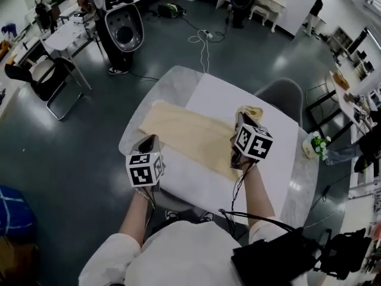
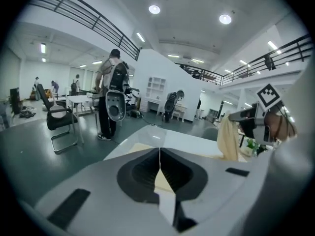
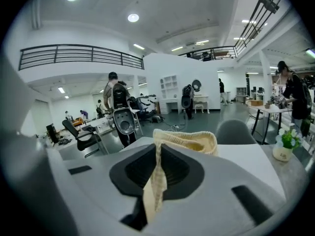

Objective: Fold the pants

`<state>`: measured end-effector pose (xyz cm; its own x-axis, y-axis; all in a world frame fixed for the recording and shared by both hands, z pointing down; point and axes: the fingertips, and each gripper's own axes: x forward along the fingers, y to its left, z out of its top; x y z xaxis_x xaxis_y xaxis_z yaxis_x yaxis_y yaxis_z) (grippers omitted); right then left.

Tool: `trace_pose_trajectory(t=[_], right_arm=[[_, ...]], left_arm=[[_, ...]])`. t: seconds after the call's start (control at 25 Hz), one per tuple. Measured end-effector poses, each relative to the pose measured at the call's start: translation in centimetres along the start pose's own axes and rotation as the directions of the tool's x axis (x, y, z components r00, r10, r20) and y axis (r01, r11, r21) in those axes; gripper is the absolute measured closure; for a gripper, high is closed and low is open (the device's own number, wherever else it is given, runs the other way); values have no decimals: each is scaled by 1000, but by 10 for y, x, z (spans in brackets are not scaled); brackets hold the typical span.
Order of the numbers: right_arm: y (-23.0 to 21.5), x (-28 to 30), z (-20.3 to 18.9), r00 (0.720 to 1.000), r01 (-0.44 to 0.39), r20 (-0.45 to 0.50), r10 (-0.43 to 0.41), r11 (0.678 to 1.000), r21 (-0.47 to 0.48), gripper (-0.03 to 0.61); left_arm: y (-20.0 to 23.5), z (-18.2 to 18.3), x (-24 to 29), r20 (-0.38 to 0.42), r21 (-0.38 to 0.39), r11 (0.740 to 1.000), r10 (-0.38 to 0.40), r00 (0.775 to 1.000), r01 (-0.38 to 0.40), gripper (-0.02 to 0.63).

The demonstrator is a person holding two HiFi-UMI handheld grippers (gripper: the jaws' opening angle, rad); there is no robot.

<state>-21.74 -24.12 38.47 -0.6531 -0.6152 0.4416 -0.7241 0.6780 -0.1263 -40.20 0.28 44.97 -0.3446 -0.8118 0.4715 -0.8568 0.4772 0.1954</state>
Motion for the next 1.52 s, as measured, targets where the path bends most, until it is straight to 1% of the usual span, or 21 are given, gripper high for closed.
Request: trace_pose_trajectory(t=[0.16,0.28,0.36,0.44,0.48,0.56,0.64,0.72,0.8,0.92,1.08,1.24,1.36,1.52], right_arm=[[96,47,-1,993,-111,-33,110,992,-57,555],[190,89,-20,968,-245,-70,240,967,-76,554],[254,118,-50,941,-329,-118,316,937,-115,541],[297,139,-92,916,-376,-199,347,917,-134,424],[307,143,-113,908,-384,-234,349,914,-129,411],[310,143,-146,896,-383,-285,341,917,-107,411],[300,142,-166,893,-365,-317,320,926,-94,420],[283,141,-174,900,-330,-330,284,940,-92,430],[260,139,-174,913,-286,-328,244,954,-86,436],[217,131,-165,933,-214,-309,182,974,-71,439],[142,110,-155,954,-105,-285,89,994,-43,443],[57,86,-158,963,18,-271,-11,1000,22,443],[-9,68,-168,958,103,-276,-79,992,72,459],[-67,51,-196,942,177,-307,-133,977,122,472]], left_arm=[[71,3,-16,16,-49,995,87,996,-86,604],[120,-15,-27,-10,-91,985,149,989,-149,604],[144,-37,-31,-41,-121,976,178,983,-182,604],[159,-62,-33,-82,-148,967,196,977,-206,604],[164,-73,-34,-102,-157,964,200,974,-214,604],[171,-88,-35,-130,-165,961,200,971,-221,604],[175,-92,-33,-138,-165,962,195,971,-216,604],[176,-90,-27,-137,-164,965,181,974,-202,604],[170,-88,-20,-134,-161,971,157,978,-178,604],[148,-82,-7,-129,-139,981,114,985,-132,604],[104,-70,11,-114,-104,992,58,992,-70,604],[48,-68,38,-125,-63,998,-16,992,9,604],[-4,-72,60,-131,-27,997,-68,989,65,604],[-55,-92,75,-155,8,991,-129,979,132,604]])
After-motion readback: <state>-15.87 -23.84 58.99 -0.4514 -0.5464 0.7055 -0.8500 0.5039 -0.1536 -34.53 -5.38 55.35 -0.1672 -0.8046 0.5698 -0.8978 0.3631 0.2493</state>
